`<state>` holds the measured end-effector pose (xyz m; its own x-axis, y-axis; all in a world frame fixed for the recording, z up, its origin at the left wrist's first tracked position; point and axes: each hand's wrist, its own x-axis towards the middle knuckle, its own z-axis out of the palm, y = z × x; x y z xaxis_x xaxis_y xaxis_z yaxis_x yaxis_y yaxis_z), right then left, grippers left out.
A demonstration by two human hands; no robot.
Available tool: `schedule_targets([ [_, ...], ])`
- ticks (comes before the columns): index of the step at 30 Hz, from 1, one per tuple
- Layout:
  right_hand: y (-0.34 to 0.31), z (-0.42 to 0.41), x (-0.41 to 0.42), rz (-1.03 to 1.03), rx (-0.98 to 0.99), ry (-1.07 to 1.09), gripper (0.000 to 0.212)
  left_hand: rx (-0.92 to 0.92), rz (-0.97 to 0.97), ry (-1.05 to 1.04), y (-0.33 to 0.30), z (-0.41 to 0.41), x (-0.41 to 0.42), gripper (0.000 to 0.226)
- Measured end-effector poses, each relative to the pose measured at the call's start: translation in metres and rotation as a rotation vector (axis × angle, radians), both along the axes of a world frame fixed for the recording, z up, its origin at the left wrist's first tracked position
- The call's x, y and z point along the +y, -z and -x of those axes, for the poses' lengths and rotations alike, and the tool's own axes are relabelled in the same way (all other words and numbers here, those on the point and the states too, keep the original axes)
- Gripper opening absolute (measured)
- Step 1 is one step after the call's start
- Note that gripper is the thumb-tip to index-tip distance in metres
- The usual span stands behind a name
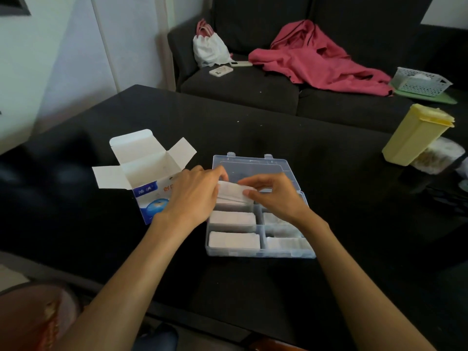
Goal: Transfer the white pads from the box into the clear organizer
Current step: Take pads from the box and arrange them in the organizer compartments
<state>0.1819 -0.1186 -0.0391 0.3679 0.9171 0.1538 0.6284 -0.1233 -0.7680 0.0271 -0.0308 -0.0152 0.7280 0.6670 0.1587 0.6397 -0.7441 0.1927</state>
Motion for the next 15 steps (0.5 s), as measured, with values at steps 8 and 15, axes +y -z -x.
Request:
schedule_targets([
  [8,0.007,0.005,0.003,0.102,-0.168,0.04,0.02,0.043,-0.009,0.031,0.007,0.002,0.002,0.025],
  [15,0.009,0.009,0.004,0.187,-0.454,0.068,0.026,0.023,0.046,0.075,0.013,0.004,0.004,0.029],
])
